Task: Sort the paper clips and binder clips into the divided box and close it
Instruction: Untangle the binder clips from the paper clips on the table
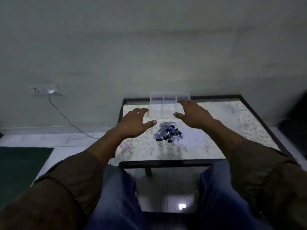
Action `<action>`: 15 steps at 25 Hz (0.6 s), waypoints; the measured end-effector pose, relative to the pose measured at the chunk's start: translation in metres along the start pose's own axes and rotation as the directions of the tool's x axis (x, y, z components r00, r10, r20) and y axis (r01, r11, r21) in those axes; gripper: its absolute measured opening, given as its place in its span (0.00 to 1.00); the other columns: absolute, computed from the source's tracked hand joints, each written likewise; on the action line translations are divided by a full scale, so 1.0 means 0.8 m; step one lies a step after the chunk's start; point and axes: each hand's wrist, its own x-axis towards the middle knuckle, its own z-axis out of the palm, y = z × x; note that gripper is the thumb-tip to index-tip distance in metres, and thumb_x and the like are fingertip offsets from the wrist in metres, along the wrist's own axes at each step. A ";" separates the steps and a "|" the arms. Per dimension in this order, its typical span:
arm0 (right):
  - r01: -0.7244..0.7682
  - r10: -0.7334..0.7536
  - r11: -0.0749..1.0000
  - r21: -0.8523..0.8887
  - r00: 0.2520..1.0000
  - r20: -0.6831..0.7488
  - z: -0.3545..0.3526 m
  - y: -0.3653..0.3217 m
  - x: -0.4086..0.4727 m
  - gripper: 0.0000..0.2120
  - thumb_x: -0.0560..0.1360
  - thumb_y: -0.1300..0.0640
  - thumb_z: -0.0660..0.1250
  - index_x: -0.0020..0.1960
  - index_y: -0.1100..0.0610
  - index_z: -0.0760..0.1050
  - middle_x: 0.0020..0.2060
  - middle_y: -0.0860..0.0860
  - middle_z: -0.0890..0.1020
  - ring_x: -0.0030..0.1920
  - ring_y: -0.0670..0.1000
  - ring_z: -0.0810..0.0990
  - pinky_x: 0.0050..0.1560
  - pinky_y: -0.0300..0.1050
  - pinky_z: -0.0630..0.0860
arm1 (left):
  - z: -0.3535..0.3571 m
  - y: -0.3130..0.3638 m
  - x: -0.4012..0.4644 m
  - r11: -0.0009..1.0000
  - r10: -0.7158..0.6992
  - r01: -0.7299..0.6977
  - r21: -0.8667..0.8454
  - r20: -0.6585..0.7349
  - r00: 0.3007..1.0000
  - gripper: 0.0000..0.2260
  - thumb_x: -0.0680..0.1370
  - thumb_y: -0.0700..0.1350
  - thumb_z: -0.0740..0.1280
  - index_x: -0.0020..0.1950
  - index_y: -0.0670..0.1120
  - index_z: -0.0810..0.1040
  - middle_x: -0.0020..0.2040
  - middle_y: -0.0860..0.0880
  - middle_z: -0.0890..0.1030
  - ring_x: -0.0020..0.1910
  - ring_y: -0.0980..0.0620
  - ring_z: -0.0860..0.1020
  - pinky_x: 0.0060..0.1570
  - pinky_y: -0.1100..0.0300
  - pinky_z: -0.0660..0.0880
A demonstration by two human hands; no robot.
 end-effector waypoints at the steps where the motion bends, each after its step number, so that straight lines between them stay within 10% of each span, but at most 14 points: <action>1: -0.016 0.016 1.000 0.001 1.000 0.020 0.016 0.010 0.008 0.29 0.80 0.41 0.62 0.78 0.50 0.61 0.72 0.56 0.72 0.68 0.59 0.74 0.59 0.58 0.74 | 0.017 -0.003 0.014 1.000 -0.007 0.008 -0.021 0.035 0.999 0.37 0.76 0.70 0.58 0.79 0.52 0.60 0.79 0.45 0.63 0.77 0.44 0.62 0.73 0.47 0.63; 9: -0.158 0.148 0.987 0.030 0.965 0.216 0.191 0.116 0.096 0.19 0.80 0.49 0.66 0.70 0.48 0.70 0.62 0.52 0.79 0.59 0.57 0.79 0.54 0.54 0.79 | 0.178 -0.058 0.153 0.997 -0.064 0.076 -0.029 0.302 0.951 0.21 0.76 0.58 0.70 0.62 0.47 0.75 0.58 0.44 0.77 0.53 0.46 0.76 0.51 0.52 0.74; 15: -0.199 0.193 0.980 0.006 0.956 0.221 0.258 0.163 0.131 0.17 0.79 0.46 0.66 0.65 0.51 0.74 0.58 0.54 0.78 0.54 0.59 0.81 0.49 0.53 0.79 | 0.265 -0.077 0.193 0.985 -0.147 0.108 0.132 0.331 0.932 0.18 0.72 0.53 0.72 0.49 0.49 0.65 0.47 0.46 0.73 0.44 0.43 0.75 0.39 0.53 0.72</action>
